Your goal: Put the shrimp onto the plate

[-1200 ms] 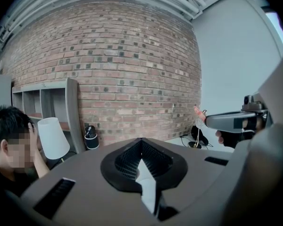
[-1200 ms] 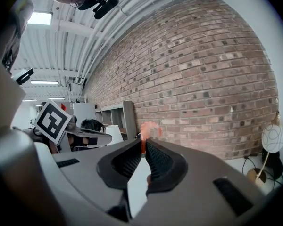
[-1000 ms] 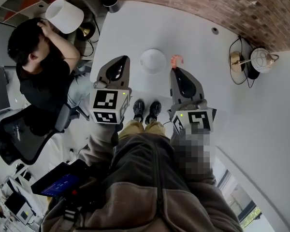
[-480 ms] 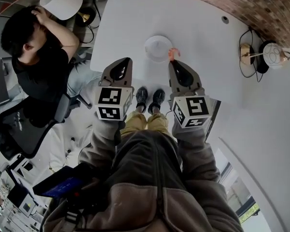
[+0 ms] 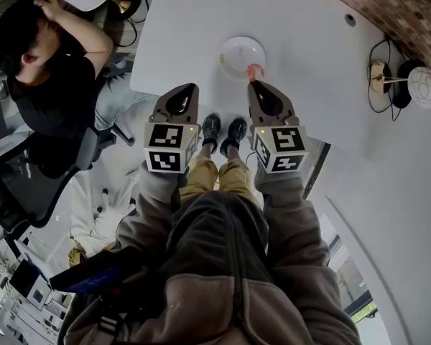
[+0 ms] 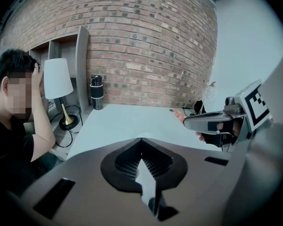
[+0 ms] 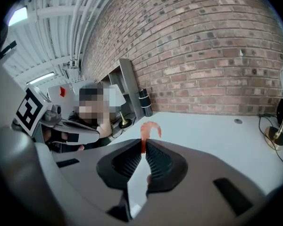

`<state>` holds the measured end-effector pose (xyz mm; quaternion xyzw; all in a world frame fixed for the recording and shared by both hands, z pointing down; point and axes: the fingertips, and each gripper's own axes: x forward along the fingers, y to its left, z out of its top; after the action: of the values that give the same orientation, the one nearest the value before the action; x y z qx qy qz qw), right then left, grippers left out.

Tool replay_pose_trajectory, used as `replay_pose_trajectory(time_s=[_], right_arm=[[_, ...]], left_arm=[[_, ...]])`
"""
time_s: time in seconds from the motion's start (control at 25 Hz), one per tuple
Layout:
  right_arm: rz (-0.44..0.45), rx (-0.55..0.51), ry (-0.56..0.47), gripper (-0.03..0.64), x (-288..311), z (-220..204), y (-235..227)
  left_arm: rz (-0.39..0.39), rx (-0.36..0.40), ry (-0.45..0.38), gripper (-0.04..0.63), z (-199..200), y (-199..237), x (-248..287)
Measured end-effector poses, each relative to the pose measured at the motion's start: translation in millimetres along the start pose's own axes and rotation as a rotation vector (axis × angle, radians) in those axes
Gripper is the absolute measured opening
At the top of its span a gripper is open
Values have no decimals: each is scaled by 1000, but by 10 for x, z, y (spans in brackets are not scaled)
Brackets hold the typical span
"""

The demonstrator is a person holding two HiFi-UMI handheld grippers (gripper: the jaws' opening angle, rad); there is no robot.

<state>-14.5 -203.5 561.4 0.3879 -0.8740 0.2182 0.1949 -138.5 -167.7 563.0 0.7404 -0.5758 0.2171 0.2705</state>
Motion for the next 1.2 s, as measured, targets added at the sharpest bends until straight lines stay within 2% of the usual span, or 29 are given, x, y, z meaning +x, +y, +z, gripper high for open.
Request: replay_pose_trajectory(time_s=[0.6, 1.2], right_arm=[[29, 46, 172, 26, 597, -689, -221], [12, 41, 326, 26, 1073, -1207, -487]], left_arm=[[-10, -46, 127, 4, -499, 82, 337], [-6, -75, 190, 5, -768, 124, 435]])
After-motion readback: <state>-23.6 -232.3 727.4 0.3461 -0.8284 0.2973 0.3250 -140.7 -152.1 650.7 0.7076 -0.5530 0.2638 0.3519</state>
